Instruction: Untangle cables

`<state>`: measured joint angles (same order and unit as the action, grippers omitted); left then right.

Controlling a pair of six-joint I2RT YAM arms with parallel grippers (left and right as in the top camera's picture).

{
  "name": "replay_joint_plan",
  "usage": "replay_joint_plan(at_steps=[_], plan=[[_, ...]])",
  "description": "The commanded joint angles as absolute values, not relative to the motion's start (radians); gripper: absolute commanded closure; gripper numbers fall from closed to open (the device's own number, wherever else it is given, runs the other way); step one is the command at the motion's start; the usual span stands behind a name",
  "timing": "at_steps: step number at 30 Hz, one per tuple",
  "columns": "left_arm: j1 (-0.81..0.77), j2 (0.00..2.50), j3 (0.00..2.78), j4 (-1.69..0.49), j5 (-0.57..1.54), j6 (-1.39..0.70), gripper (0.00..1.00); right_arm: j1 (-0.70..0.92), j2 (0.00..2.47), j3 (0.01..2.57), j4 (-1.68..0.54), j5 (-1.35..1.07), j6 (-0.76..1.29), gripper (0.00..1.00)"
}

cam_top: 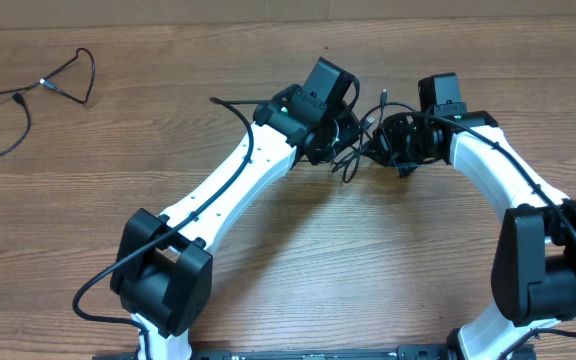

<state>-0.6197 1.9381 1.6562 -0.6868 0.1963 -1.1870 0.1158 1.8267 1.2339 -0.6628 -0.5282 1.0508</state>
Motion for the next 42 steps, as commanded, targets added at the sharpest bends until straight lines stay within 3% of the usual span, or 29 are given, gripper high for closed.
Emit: replay_joint_plan(at_steps=[1, 2, 5, 7, 10, 13, 19, 26, 42], plan=[[-0.597, 1.954, 1.671, -0.686, 0.236, -1.122, 0.37, 0.104, 1.829, 1.247, -0.682, -0.424, 0.934, 0.96], [-0.591, 1.954, 1.671, -0.681, 0.26, -1.087, 0.24, 0.098, 1.827, 1.261, -0.707, -0.403, 0.924, 0.96], [-0.562, 1.954, 1.671, -0.632, 0.39, -0.862, 0.06, 0.081, 1.82, 1.327, -0.824, -0.278, 0.907, 0.96], [-0.544, 1.954, 1.671, -0.584, 0.541, -0.687, 0.02, 0.076, 1.819, 1.38, -0.883, -0.224, 0.862, 0.96], [-0.53, 1.954, 1.671, -0.556, 0.686, -0.527, 0.02, 0.075, 1.819, 1.451, -0.951, -0.21, 0.806, 0.96], [-0.535, 1.955, 1.671, -0.583, 0.657, -0.466, 0.09, 0.075, 1.819, 1.515, -1.028, -0.214, 0.765, 0.96], [-0.555, 1.956, 1.671, -0.587, 0.566, -0.466, 0.09, 0.074, 1.819, 1.702, -1.196, -0.228, 0.59, 0.96], [-0.552, 1.956, 1.671, -0.493, 0.701, -0.483, 0.13, 0.07, 1.819, 1.933, -1.301, -0.21, 0.481, 0.96], [-0.558, 1.956, 1.671, -0.459, 0.66, -0.748, 0.17, 0.071, 1.819, 1.938, -1.292, -0.136, 0.501, 0.96]])
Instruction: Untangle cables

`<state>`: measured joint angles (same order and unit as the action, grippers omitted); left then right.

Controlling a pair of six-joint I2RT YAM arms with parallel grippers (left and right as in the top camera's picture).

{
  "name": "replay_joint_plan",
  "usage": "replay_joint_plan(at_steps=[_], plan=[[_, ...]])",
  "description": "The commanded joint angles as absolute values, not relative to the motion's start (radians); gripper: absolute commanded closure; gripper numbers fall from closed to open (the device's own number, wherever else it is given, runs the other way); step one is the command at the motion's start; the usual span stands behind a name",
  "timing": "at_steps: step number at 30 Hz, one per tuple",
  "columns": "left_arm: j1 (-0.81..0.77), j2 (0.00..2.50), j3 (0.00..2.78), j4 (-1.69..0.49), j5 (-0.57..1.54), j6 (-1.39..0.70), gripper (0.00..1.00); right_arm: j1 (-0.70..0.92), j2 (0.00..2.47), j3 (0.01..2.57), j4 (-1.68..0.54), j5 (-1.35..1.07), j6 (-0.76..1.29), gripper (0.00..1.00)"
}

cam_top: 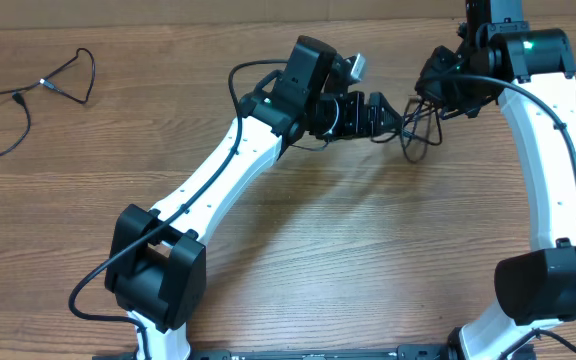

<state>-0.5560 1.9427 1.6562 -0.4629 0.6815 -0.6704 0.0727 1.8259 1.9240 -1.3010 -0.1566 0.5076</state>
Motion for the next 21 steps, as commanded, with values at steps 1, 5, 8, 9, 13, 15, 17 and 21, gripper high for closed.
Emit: replay_joint_plan(at_steps=[1, 5, 8, 9, 13, 15, 17, 21], plan=[[-0.562, 1.957, 1.671, -0.459, 0.651, -0.749, 0.19, 0.071, 1.819, 1.938, -1.291, -0.136, 0.501, 0.96], [-0.585, 1.958, 1.671, -0.458, 0.614, -0.77, 0.2, 0.071, 1.819, 1.938, -1.292, -0.159, 0.5, 0.96], [-0.601, 1.958, 1.671, -0.46, 0.538, -0.824, 0.21, 0.071, 1.819, 1.938, -1.293, -0.18, 0.499, 0.96], [-0.603, 1.958, 1.671, -0.46, 0.518, -0.842, 0.21, 0.071, 1.819, 1.938, -1.293, -0.186, 0.499, 0.96], [-0.605, 1.959, 1.671, -0.459, 0.469, -0.911, 0.13, 0.071, 1.818, 1.939, -1.294, -0.208, 0.496, 0.96], [-0.608, 1.964, 1.671, -0.455, 0.455, -0.925, 0.11, 0.071, 1.818, 1.939, -1.294, -0.214, 0.495, 0.96], [-0.617, 1.979, 1.671, -0.443, 0.454, -0.925, 0.16, 0.071, 1.818, 1.939, -1.293, -0.227, 0.495, 0.96], [-0.639, 2.041, 1.671, -0.449, 0.428, -0.915, 0.73, 0.06, 1.816, 1.952, -1.286, -0.272, 0.457, 0.96]])
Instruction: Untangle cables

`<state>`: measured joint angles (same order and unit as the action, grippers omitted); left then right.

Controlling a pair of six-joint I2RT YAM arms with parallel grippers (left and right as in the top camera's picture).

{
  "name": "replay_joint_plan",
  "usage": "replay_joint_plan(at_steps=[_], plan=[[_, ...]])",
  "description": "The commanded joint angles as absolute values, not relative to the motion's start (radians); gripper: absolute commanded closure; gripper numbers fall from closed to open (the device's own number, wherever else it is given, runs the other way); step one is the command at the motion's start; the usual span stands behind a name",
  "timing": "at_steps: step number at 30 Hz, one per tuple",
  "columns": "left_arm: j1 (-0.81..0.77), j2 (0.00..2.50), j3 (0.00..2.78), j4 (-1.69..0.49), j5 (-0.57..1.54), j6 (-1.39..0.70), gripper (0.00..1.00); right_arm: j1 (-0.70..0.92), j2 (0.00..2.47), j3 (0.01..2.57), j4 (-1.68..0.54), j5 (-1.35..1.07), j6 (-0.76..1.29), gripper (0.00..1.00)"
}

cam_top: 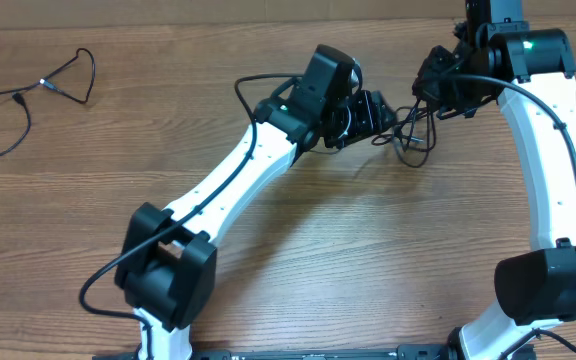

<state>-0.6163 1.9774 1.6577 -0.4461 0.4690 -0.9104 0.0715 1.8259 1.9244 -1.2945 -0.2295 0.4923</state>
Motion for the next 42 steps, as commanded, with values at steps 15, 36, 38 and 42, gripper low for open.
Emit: replay_joint_plan(at_steps=[15, 36, 38, 42], plan=[[-0.452, 2.115, 1.671, -0.835, 0.181, -0.709, 0.96, -0.368, 1.816, 2.08, -1.402, -0.09, 0.418, 0.96], [-0.16, 1.944, 1.782, -0.908, 0.114, -0.533, 0.96, -0.419, 1.816, 2.074, -1.419, -0.06, 0.417, 0.8], [-0.134, 1.888, 1.795, -0.904, 0.093, -0.529, 0.96, -0.402, 1.818, 2.068, -1.412, -0.035, 0.417, 0.67], [-0.07, 1.772, 1.809, -0.904, 0.099, -0.518, 0.96, -0.38, 1.82, 2.039, -1.389, -0.001, 0.417, 0.46]])
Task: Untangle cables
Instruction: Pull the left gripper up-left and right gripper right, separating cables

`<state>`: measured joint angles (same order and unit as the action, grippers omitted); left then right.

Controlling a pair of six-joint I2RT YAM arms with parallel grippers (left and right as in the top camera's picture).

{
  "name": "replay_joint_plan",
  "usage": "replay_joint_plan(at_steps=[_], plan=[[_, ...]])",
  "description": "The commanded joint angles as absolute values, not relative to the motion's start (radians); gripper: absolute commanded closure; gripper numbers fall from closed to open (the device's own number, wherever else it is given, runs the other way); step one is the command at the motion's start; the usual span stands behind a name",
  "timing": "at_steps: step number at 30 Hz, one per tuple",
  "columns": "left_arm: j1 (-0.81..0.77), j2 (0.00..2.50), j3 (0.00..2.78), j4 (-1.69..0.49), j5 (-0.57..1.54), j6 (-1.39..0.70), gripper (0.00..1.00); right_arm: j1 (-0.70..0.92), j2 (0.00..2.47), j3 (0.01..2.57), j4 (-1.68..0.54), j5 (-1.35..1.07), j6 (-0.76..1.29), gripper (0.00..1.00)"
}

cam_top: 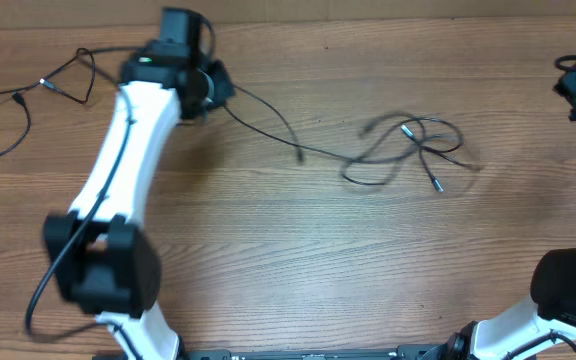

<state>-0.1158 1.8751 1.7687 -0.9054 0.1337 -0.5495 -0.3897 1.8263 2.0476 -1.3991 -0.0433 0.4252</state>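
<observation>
A loose knot of thin black cables [408, 150] lies on the wooden table right of centre, its plug ends sticking out. One black cable [268, 120] runs from the knot's left side up to my left gripper [216, 86] at the far left of the table. That gripper looks shut on the cable's end. My right gripper [571, 90] is at the far right edge, well away from the knot and partly cut off. Its fingers appear spread, with nothing between them.
A separate black cable [13, 105] lies looped at the table's far left, close to the left gripper's wrist. The left arm [128, 170] slants across the left side of the table. The table's back edge [368, 22] runs along the top.
The left gripper has gone from the centre to the far left, with one cable stretched out behind it. The right gripper has let the bundle go and stands at the right edge. The knot lies on the table.
Both grippers were first together at the cable bundle in the table's middle. Then the right gripper held its part further to the right and the left gripper kept hold beside it. Now the bundle is spread out and flat, with one strand drawn to the left.
</observation>
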Motion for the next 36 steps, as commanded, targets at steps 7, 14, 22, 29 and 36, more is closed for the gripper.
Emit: replay_joint_plan(at_steps=[7, 14, 22, 29, 36], plan=[[0.0, 1.571, 1.81, -0.83, 0.334, -0.453, 0.96, -0.312, 1.826, 1.959, -1.366, -0.145, 0.39, 0.3], [-0.001, 1.462, 1.81, -0.717, 0.47, -0.444, 0.96, -0.15, 1.826, 1.737, -1.2, -0.535, 0.017, 0.02], [-0.001, 1.471, 1.809, -0.742, 0.472, -0.445, 0.96, 0.078, 1.826, 1.518, -0.967, -0.739, -0.308, 0.0], [-0.001, 1.493, 1.809, -0.76, 0.469, -0.448, 0.96, 0.302, 1.827, 1.498, -0.831, -0.347, -0.324, 0.06], [0.001, 1.503, 1.809, -0.762, 0.469, -0.453, 0.96, 0.405, 1.881, 1.498, -0.789, -0.142, -0.395, 0.17]])
